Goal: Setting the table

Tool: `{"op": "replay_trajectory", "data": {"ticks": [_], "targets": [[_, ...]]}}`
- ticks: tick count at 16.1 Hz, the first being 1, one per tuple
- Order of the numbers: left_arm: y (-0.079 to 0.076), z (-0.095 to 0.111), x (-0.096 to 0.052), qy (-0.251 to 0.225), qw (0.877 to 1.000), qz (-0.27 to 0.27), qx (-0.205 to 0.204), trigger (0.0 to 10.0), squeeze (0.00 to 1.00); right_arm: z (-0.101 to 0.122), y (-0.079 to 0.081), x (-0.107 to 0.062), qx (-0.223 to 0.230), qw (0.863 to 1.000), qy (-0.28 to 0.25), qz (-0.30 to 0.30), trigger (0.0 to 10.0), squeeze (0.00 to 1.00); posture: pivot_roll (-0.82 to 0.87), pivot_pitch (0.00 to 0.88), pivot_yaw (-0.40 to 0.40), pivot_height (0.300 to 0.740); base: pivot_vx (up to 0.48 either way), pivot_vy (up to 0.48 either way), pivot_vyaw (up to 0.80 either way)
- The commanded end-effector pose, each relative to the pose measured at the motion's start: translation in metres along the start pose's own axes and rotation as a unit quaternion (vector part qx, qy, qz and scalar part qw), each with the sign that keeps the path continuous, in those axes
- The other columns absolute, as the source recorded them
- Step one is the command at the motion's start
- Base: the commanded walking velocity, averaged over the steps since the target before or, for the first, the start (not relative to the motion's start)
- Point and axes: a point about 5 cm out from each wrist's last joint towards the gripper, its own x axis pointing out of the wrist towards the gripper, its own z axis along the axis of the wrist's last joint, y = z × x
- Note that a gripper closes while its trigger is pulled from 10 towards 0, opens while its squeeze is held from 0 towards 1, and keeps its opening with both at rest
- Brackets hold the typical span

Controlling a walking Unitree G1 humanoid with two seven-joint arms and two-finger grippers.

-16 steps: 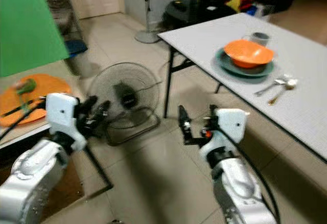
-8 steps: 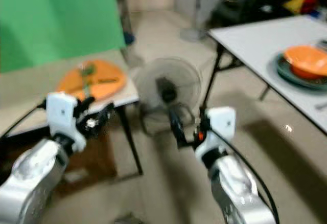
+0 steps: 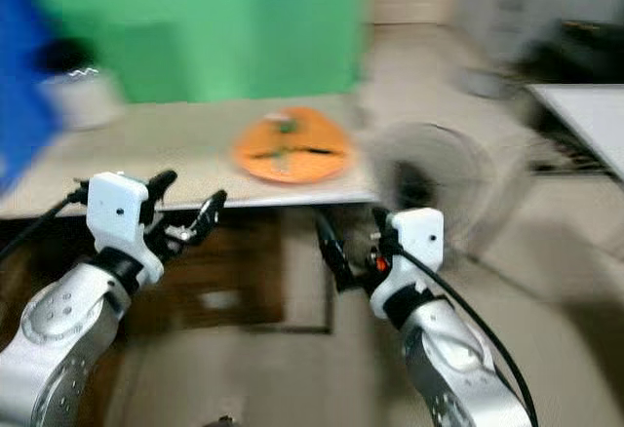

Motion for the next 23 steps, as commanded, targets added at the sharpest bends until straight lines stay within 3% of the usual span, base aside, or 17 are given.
{"op": "replay_trajectory", "data": {"ticks": [1, 5, 10, 12, 13, 23], "targets": [[0.0, 0.002, 0.001, -0.003, 1.0, 0.001, 0.004, 10.0, 1.0, 0.002, 0.004, 0.001, 0.003, 1.0, -0.003, 0.013, 10.0, 1.0, 0.13, 0.0, 0.03, 0.74, 0.33, 0.0, 0.8], [0.0, 0.002, 0.001, -0.003, 1.0, -0.001, 0.007, 10.0, 1.0, 0.002, 0.003, 0.002, 0.003, 1.0, -0.004, 0.01, 10.0, 1.0, 0.14, 0.0, 0.027, 0.74, 0.329, 0.0, 0.74], [-0.002, 0.001, 0.002, -0.003, 1.0, -0.007, 0.008, 10.0, 1.0, 0.002, 0.0, 0.006, -0.005, 1.0, 0.004, -0.006, 10.0, 1.0, 0.13, 0.0, 0.029, 0.74, 0.326, 0.0, 0.0], [-0.004, 0.001, 0.001, -0.002, 1.0, -0.012, 0.008, 10.0, 1.0, 0.001, -0.001, 0.007, -0.01, 1.0, 0.01, -0.008, 10.0, 0.95, 0.13, 0.0, 0.027, 0.74, 0.311, 0.0, 0.0], [-0.004, 0.001, 0.001, -0.002, 1.0, -0.014, 0.007, 10.0, 1.0, 0.001, -0.001, 0.008, -0.01, 1.0, 0.013, -0.007, 10.0, 0.0, 0.13, 0.0, 0.023, 0.74, 0.311, 0.0, 0.0], [-0.008, -0.001, -0.001, 0.002, 1.0, -0.027, 0.006, 10.0, 1.0, -0.003, -0.004, 0.019, -0.032, 0.998, 0.047, -0.018, 10.0, 0.0, 0.14, 0.0, 0.016, 0.74, 0.285, 0.0, 0.0]]}}
